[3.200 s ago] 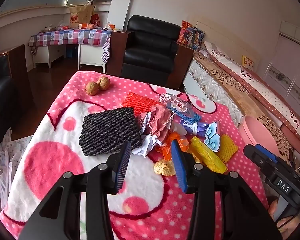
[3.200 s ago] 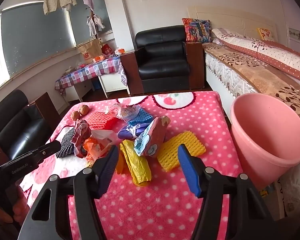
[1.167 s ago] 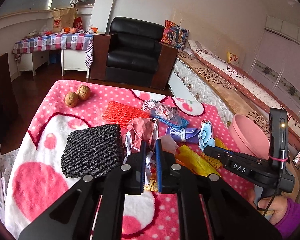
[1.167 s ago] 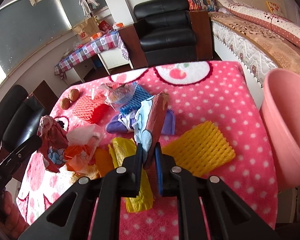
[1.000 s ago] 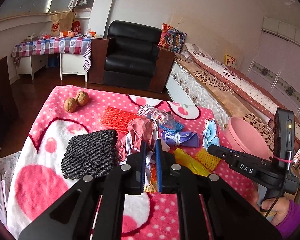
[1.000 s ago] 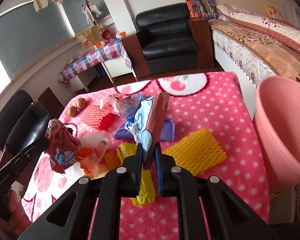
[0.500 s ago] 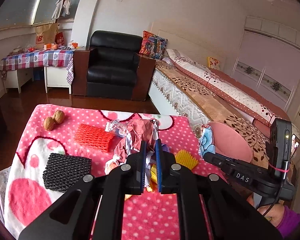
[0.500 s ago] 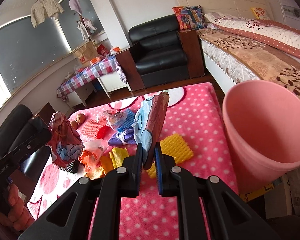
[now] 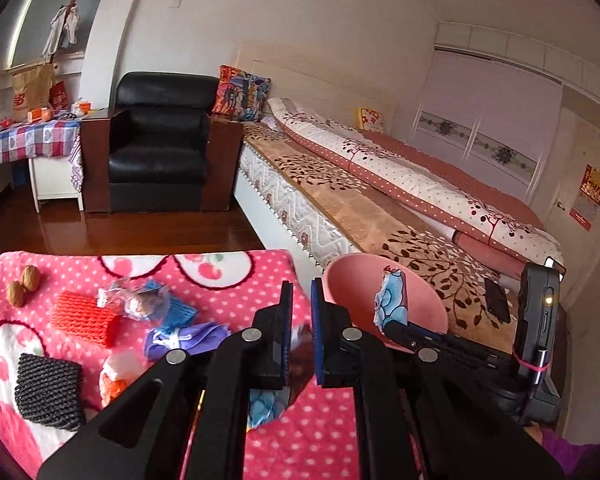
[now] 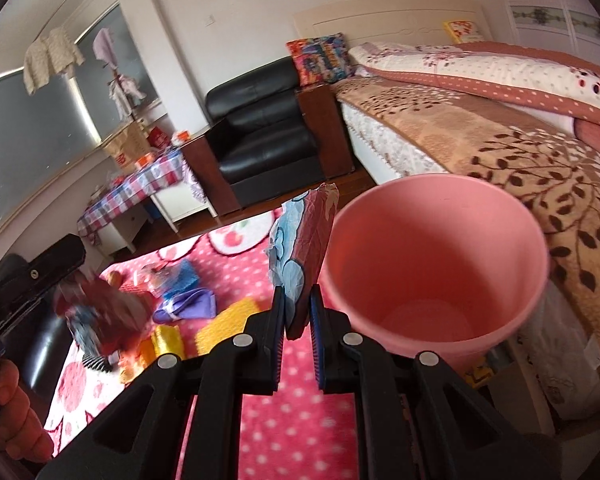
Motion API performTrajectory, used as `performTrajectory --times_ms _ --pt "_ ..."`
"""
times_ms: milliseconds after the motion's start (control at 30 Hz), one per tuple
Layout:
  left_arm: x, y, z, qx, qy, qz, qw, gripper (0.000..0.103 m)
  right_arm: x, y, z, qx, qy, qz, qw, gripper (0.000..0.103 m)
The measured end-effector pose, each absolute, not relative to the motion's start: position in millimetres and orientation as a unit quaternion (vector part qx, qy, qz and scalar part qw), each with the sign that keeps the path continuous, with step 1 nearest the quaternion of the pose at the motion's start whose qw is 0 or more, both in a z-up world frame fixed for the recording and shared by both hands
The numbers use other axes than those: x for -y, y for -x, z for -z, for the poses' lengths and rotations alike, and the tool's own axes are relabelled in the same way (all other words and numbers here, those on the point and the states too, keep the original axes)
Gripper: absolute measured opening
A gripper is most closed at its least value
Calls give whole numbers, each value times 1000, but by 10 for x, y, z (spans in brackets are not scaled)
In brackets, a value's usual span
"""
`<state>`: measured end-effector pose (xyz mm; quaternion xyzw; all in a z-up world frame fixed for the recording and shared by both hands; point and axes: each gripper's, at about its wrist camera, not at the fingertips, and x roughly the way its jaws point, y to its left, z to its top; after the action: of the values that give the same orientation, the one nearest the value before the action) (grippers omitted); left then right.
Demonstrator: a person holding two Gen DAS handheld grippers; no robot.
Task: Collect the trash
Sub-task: 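Carry both held items over to the pink bucket with both tools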
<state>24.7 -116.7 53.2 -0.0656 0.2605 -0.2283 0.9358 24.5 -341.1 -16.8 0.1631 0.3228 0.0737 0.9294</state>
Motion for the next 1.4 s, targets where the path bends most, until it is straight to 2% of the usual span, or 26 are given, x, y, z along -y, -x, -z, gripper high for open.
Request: performTrajectory --times_ms 233,467,533,600,1100,1200,1400 --pt "1665 -318 -606 -250 34 273 928 8 3797 -238 304 -332 -185 -44 924 11" --pt "1601 -334 -382 -312 36 272 910 9 3923 -214 384 -337 -184 -44 922 13" --pt "1508 -295 -293 -333 35 271 903 25 3947 -215 384 -335 -189 -47 922 13" --pt "1402 -222 -210 -348 35 271 897 31 3936 -213 381 -334 -191 -47 922 13" --pt "1105 -134 434 -443 19 225 868 35 3810 -58 292 -327 -186 -56 925 13" --pt "1127 -152 538 -456 16 223 862 42 3792 -29 283 -328 -185 -55 925 13" --pt "1193 -115 704 -472 1 218 854 42 3789 9 279 -330 -183 -54 925 13"
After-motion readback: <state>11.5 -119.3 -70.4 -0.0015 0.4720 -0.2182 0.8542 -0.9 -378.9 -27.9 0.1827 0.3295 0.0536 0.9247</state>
